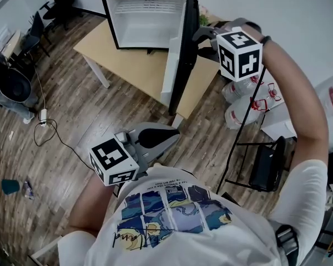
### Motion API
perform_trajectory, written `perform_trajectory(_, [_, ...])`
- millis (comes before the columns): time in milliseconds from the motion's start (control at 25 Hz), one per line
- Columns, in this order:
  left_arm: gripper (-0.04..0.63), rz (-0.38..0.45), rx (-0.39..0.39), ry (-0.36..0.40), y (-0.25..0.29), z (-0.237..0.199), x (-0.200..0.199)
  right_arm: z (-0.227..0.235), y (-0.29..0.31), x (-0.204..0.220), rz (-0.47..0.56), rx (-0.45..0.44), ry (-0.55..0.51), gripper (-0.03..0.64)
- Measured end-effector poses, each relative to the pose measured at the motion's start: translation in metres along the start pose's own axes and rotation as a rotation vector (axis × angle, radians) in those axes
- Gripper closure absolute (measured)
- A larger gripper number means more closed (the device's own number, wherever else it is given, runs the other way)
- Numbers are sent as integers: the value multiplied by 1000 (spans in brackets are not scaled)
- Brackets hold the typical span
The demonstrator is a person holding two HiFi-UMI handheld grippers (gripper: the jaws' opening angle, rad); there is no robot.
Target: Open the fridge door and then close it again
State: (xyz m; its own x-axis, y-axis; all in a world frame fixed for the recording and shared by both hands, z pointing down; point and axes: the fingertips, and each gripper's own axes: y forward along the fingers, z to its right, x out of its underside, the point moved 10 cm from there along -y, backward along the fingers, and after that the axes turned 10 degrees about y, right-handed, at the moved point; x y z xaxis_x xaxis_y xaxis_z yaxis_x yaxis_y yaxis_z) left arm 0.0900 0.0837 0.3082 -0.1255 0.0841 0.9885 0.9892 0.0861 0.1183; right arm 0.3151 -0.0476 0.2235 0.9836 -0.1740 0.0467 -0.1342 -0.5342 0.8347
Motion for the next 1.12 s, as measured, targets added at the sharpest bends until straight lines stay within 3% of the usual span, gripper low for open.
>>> perform_trajectory(560, [586, 4, 8, 0, 7, 13, 1, -19, -17, 33, -94, 0, -19, 563])
perform_trajectory(1120, [586, 1, -15, -2, -2, 13, 3, -18, -17, 35, -101, -7, -13, 560])
